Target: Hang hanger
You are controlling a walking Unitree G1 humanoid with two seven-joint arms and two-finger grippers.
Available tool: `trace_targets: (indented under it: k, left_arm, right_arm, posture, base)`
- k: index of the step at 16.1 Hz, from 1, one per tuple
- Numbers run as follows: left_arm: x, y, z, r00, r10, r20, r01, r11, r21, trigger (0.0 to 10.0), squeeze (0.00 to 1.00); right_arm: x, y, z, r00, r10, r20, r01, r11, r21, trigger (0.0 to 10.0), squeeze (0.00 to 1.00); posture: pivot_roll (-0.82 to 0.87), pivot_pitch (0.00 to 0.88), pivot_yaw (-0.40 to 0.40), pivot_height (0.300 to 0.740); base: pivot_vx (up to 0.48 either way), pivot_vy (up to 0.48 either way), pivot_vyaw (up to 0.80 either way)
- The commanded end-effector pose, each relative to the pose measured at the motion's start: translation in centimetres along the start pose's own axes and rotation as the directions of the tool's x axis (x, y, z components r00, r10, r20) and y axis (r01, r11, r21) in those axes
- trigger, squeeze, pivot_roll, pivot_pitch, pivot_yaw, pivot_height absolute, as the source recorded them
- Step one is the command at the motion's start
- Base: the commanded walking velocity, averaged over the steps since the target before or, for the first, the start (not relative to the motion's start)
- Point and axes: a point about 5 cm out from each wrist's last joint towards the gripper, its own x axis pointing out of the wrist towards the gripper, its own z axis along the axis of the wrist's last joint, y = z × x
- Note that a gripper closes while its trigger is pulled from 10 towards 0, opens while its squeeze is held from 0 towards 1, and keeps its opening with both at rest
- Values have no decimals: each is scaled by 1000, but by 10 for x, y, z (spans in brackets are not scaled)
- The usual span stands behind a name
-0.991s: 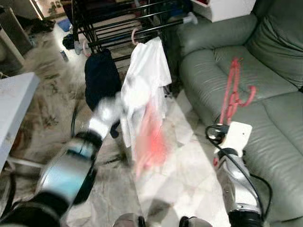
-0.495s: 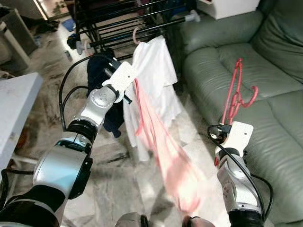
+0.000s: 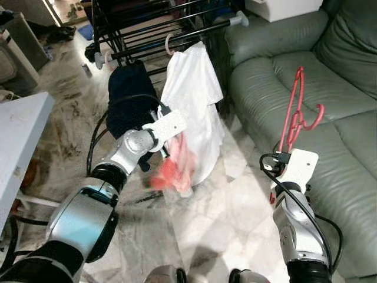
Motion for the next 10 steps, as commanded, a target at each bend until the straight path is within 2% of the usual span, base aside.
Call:
trace_targets:
  k: [1,2,3,5,6,7,9,10]
  left_arm:
    - [-2,15,13,996,59,61,-60,998,5,10000,0]
    - [-2,17,19,993,63,103,-64,998,12,10000,0]
    - [-6,17,25,983,-1,184,-4,1000,28,10000,0]
    - [-10,15,25,975,-41,217,25,997,78,10000,0]
    - [-11,15,20,978,-54,200,37,995,88,10000,0]
    - [-11,16,17,983,-32,181,18,997,75,10000,0]
    - [-8,26,8,993,102,65,-98,994,-55,10000,0]
    - [-7,28,6,988,148,39,-146,988,-58,10000,0]
  right_arm:
    - [0,8,0,1000,24,6,-24,1000,2,10000,0]
    - [-1,8,-1,1000,31,-2,-31,1000,-1,10000,0]
    - [-2,8,-4,995,90,-31,-91,994,-52,10000,0]
    - [-5,2,-12,976,190,-103,-207,960,-189,10000,0]
    - [-11,-10,-19,939,282,-195,-323,919,-226,10000,0]
    - [-16,-19,-21,910,329,-251,-389,887,-249,10000,0]
    - [-22,-35,-13,867,405,-291,-480,835,-269,10000,0]
    - [-23,-43,-8,855,420,-303,-503,815,-289,10000,0]
  posture:
    - [-21,40,175,740]
    - [-23,40,176,740]
    - [-26,36,177,740]
    - [-30,34,177,740]
    - [-35,38,176,740]
    - [-38,39,175,740]
    - [-54,42,175,740]
    - [-58,41,174,740]
  base:
    - [0,0,0]
    - [0,0,0]
    - [0,0,0]
    - [0,0,0]
    - [0,0,0]
    - [0,0,0]
    - [0,0,0]
    - [0,0,0]
